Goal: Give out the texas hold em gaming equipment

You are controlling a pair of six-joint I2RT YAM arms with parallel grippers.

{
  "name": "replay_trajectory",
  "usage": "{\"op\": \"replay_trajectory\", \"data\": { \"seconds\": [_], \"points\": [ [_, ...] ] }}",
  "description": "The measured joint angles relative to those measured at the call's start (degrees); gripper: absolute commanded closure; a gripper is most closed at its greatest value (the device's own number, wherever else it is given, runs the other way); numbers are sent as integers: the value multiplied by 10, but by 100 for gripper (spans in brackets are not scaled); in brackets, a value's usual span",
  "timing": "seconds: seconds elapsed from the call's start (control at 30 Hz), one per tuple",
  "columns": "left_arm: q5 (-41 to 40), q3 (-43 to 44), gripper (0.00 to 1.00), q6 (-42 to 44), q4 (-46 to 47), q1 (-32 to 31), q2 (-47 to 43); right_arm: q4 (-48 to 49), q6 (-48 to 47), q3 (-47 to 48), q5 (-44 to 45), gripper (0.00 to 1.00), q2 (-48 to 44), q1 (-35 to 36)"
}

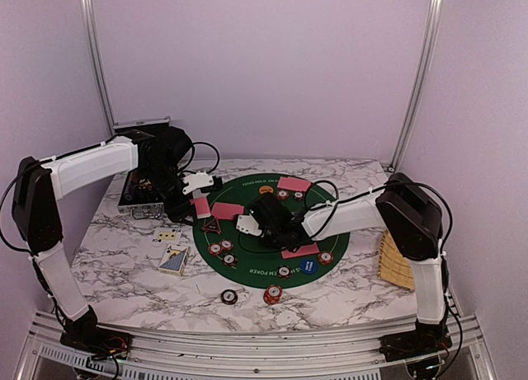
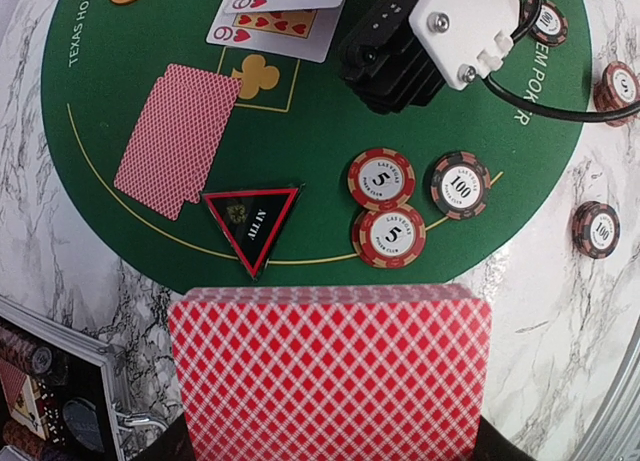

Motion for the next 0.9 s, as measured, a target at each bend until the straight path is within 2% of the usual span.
{"op": "replay_trajectory", "data": {
  "seconds": [0.3,0.43,0.57,0.8,0.9],
  "points": [
    [5,0,100,0,-2,0,0,-42,38,1,-30,47,-6,2],
    [8,1,100,0,-4,0,0,-59,63,4,-50,38,-23,-2],
    [10,2,100,0,-6,-1,0,-75,117,15,-103,33,-50,-23],
    [12,9,100,0,-10,-7,0,-86,250,26,-218,28,-127,-125],
    [12,10,100,0,-11,-9,0,-86,289,26,-259,27,-134,-142]
  ]
}}
